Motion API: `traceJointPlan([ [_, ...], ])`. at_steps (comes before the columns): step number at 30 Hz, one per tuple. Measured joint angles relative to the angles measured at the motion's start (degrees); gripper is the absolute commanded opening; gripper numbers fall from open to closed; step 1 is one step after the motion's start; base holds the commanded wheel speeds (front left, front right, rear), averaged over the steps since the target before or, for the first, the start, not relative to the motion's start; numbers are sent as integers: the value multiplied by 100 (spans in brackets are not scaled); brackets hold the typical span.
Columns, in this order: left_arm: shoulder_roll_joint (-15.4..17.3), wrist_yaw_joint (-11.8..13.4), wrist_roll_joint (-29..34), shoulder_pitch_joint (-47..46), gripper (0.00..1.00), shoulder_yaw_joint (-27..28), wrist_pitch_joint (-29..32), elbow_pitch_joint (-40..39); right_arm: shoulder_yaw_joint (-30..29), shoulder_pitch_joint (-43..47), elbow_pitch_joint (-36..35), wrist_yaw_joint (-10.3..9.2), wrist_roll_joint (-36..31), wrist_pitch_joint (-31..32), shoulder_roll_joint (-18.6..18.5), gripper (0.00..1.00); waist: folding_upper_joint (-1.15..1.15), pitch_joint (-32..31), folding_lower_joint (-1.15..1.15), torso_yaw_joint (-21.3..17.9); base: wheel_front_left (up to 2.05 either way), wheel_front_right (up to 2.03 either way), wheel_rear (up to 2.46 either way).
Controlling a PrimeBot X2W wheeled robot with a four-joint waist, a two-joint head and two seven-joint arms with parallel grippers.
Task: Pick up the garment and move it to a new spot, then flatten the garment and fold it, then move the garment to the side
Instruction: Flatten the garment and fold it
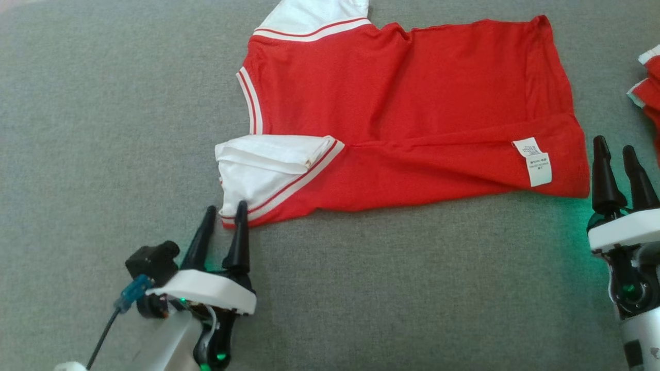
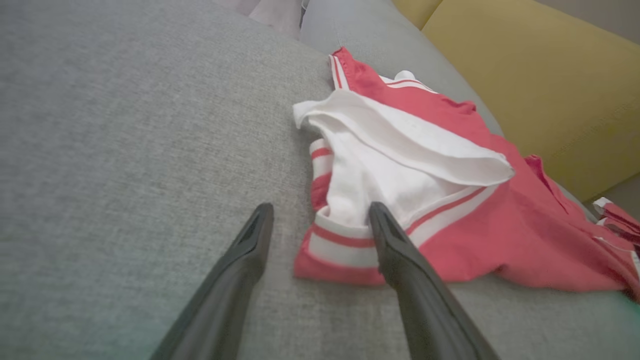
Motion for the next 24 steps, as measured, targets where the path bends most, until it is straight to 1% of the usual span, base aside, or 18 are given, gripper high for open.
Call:
traceJointPlan([
  [4,-16,42,266,-126,100,60,-9,287,0,9,1,0,-1,-24,-1,100,0,27,0,-30,0,0,0],
  [6,-32,-18,356,-202,100,15,-51,439,0,19,7,0,-4,-24,-1,100,0,32,0,-33,0,0,0],
  [7,-33,-65,401,-237,74,-23,-51,512,2,26,19,0,-16,-23,-1,100,0,28,0,-29,0,0,0],
  [8,-32,-118,439,-279,29,-87,-47,586,9,39,40,0,-26,-22,-1,100,0,21,0,-22,0,0,0],
  [9,-24,-159,467,-320,0,-156,-45,646,25,52,70,0,-75,-2,-1,100,0,13,0,-11,0,0,0],
  [13,10,-267,594,-425,0,-345,0,800,79,57,396,0,-421,164,23,100,0,-18,1,46,0,0,0],
  [16,16,-312,731,-466,0,-380,0,798,45,27,727,0,-768,310,98,100,0,-32,1,102,0,0,0],
  [19,27,-314,866,-505,0,-400,1,769,-27,-107,995,1,-1165,412,191,100,0,-46,1,172,0,0,0],
  [22,37,-314,958,-506,0,-402,1,706,-116,-242,1140,0,-1334,503,221,100,0,-60,1,211,0,0,0],
  [23,43,-313,1016,-506,0,-403,1,670,-152,-298,1195,1,-1414,526,236,81,0,-69,1,231,0,0,0],
  [24,47,-312,1076,-506,0,-406,1,639,-185,-319,1232,0,-1489,528,250,0,0,-80,1,250,0,0,0],
])
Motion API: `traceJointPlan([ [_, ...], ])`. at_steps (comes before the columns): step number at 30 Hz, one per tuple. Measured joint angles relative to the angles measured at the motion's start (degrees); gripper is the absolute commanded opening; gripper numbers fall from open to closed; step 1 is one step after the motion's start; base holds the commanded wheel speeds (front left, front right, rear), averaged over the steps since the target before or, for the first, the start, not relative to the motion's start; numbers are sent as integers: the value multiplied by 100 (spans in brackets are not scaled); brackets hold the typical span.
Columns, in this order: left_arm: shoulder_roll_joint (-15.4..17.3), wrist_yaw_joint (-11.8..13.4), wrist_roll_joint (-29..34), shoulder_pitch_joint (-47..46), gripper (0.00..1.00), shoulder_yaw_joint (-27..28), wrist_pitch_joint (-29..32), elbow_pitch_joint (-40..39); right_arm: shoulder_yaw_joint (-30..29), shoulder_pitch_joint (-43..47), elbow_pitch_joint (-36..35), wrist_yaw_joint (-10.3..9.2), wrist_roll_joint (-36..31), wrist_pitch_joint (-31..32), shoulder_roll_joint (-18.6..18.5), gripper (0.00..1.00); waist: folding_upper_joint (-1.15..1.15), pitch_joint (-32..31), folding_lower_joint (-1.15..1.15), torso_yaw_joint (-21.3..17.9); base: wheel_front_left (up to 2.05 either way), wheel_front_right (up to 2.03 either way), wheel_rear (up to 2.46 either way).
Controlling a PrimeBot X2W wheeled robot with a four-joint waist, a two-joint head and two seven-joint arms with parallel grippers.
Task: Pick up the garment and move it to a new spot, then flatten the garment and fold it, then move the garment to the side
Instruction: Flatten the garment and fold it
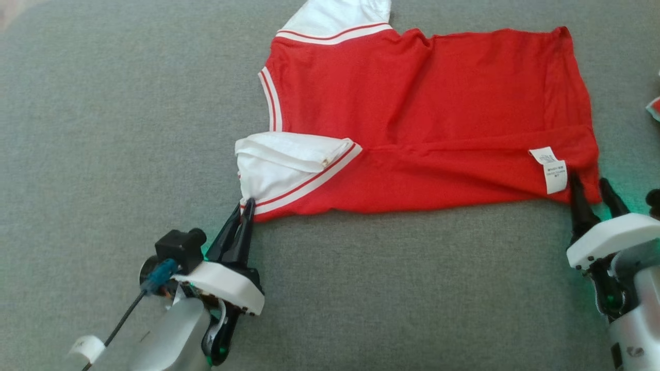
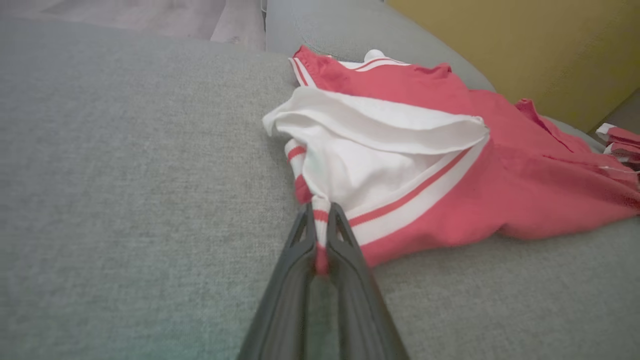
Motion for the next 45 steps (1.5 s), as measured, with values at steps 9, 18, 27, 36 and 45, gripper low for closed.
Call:
traceJointPlan([
  [9,154,98,308,268,0,37,0,-578,-110,391,-314,0,-27,177,-42,0,0,-234,0,60,0,0,0],
  [18,547,268,305,1091,0,31,163,-1261,-148,1245,-1049,1,263,589,-436,0,0,-566,0,-3,0,0,0],
  [27,798,549,227,2065,0,-152,620,-2214,-386,2342,-1735,0,386,938,-589,0,0,-805,-1,12,0,0,0],
  [36,787,568,46,2214,0,-296,818,-2210,-538,2505,-1944,1,308,1002,-325,100,0,-847,-1,-100,0,0,0],
  [45,842,608,54,1869,100,-263,1046,-2329,-600,2499,-2348,1,153,704,-220,100,0,-720,-1,-219,0,0,0],
])
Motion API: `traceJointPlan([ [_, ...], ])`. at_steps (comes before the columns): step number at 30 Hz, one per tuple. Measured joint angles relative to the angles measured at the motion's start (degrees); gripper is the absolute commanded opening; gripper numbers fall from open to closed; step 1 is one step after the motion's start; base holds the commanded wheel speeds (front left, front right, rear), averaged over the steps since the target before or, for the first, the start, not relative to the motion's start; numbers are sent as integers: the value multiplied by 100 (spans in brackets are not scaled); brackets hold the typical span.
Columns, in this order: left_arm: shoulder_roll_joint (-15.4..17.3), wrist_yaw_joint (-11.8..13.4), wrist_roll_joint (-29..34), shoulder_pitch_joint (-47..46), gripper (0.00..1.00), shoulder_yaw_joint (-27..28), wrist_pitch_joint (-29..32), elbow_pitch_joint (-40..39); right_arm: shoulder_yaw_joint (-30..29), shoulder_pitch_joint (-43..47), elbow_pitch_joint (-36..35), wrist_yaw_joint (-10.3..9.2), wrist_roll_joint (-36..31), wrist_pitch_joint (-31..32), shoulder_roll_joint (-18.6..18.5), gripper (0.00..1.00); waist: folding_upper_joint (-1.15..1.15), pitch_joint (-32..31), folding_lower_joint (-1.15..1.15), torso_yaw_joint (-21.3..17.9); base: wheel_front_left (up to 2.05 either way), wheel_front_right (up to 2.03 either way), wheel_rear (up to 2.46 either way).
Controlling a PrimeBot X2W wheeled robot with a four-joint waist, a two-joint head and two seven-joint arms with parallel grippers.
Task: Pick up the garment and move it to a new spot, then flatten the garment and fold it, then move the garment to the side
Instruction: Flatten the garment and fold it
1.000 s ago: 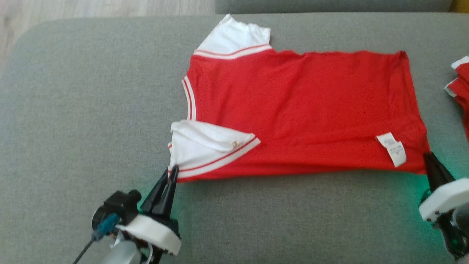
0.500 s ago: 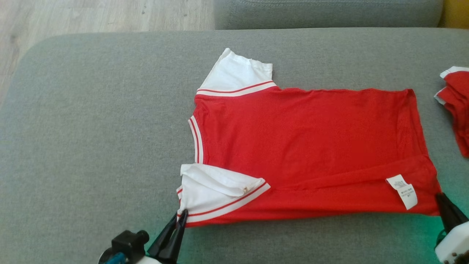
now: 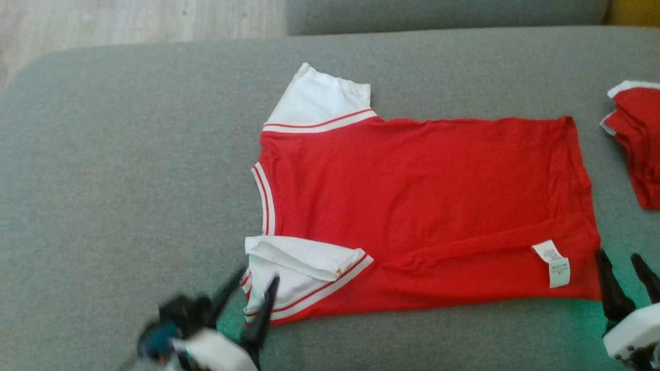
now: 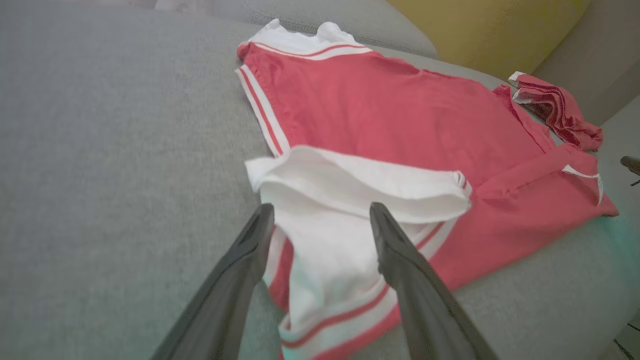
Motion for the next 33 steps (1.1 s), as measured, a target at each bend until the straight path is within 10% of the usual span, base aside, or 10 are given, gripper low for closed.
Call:
traceJointPlan([
  [16,804,-717,-868,-5073,100,155,3100,398,660,-996,-921,0,-247,-199,144,100,0,1324,2,-643,0,0,0],
  [33,1515,-759,-1547,-6612,100,-902,4005,1956,987,-1305,-1227,0,-390,-434,335,100,0,2521,1,-1632,0,0,0],
])
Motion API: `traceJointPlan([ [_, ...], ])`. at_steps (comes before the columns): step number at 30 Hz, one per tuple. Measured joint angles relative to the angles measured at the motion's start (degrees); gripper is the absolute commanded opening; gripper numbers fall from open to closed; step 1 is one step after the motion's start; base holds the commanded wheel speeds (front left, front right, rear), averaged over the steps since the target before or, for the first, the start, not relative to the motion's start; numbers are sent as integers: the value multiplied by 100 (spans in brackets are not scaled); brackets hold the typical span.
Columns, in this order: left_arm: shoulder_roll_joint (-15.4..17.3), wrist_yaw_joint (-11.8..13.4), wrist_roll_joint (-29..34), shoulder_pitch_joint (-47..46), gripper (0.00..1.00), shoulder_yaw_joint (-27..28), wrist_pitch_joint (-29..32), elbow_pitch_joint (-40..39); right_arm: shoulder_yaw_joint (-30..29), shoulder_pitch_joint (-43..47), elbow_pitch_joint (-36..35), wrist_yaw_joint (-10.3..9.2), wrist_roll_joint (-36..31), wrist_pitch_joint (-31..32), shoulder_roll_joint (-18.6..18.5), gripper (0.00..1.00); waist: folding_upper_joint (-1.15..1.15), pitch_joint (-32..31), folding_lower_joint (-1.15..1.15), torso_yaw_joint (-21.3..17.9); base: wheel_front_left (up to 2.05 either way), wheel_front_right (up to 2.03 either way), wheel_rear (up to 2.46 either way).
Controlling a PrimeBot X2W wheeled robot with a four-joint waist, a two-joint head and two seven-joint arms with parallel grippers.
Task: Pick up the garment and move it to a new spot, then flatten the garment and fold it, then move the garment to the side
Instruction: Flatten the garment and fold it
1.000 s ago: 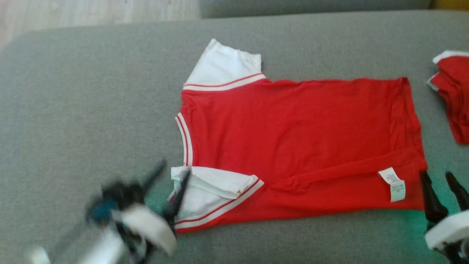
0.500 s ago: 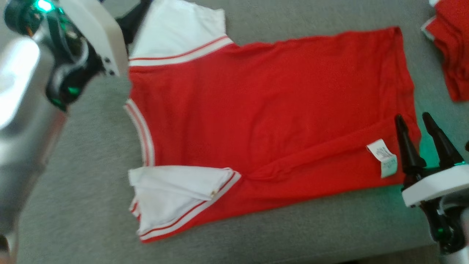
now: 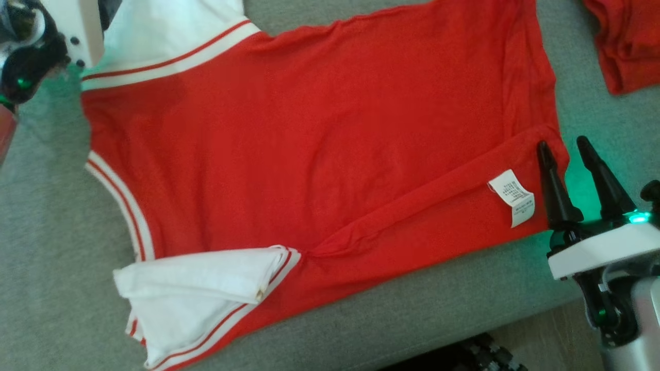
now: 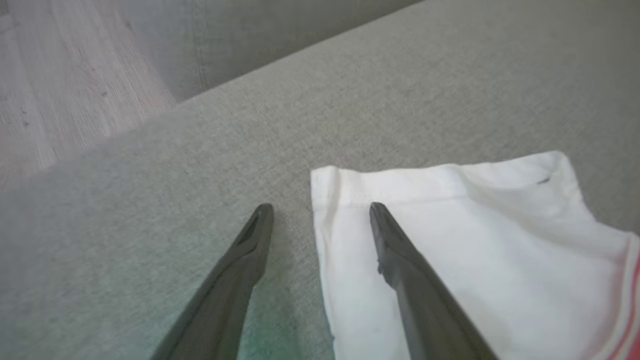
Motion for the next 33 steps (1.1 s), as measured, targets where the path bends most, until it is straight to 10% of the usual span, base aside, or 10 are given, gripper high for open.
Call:
traceJointPlan([
  [8,194,0,-134,-313,100,-413,-110,180,15,-19,109,0,0,-85,30,100,0,134,0,-181,0,0,0],
  [9,194,0,-134,-313,73,-413,-110,180,15,-19,109,0,0,-85,30,100,0,134,0,-181,0,0,0],
  [10,207,0,-188,-322,73,-455,-111,181,15,-30,116,-1,0,-92,32,100,0,134,-1,-194,0,0,0],
  [12,222,0,-283,-333,0,-533,-116,181,10,-55,136,-1,0,-111,32,100,0,120,0,-205,0,0,0],
  [25,293,0,-657,-311,0,-1389,-1410,4,211,-959,46,-1,675,958,-404,100,0,-387,-1,5,0,0,0],
  [33,247,0,-921,-320,0,-1963,-2011,-226,268,-2911,1893,-1,357,1706,-216,100,0,-661,-1,442,0,0,0],
])
